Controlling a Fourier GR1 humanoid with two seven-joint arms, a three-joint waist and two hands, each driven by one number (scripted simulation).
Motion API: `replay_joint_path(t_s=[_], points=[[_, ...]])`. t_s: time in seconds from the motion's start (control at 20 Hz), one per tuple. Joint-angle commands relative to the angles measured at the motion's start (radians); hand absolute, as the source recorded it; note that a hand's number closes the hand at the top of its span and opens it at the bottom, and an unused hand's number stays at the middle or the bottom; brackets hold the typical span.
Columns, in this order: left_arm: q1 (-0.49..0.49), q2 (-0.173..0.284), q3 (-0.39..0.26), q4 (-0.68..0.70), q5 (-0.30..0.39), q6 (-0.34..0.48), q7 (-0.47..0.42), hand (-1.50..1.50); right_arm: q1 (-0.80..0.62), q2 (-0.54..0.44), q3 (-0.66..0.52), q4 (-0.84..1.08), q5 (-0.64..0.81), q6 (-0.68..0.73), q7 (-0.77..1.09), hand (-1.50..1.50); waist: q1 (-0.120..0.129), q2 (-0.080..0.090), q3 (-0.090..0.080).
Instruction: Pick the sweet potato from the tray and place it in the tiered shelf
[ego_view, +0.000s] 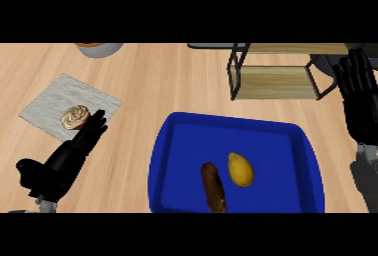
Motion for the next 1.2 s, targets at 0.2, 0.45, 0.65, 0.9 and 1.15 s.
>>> replay_joint_path(t_s=[0.2,0.45,0.65,0.9,1.15], points=[[-0.08,-0.025,0.118,0.004,-0.038,0.133,-0.026,0.0,-0.084,0.025,0.471,-0.043,0.297,0.115,0.136,1.5,0.097,-0.009,-0.02],[-0.102,-0.103,0.134,0.067,-0.071,0.237,-0.027,0.0,-0.16,0.274,0.643,0.024,0.481,-0.091,0.339,-1.5,0.023,-0.01,-0.012],[-0.146,-0.115,0.168,0.098,-0.067,0.244,-0.009,0.0,-0.222,0.276,0.69,-0.061,0.461,0.061,0.435,-1.5,-0.007,-0.013,-0.011],[-0.105,-0.119,0.143,0.033,-0.096,0.271,0.0,0.0,-0.383,0.215,0.802,-0.138,0.497,0.273,0.701,-1.5,-0.002,-0.021,-0.013],[-0.049,-0.12,0.129,0.009,-0.102,0.267,0.002,0.0,-0.484,0.278,0.946,-0.169,0.517,0.434,0.984,-1.5,0.006,-0.026,-0.013]])
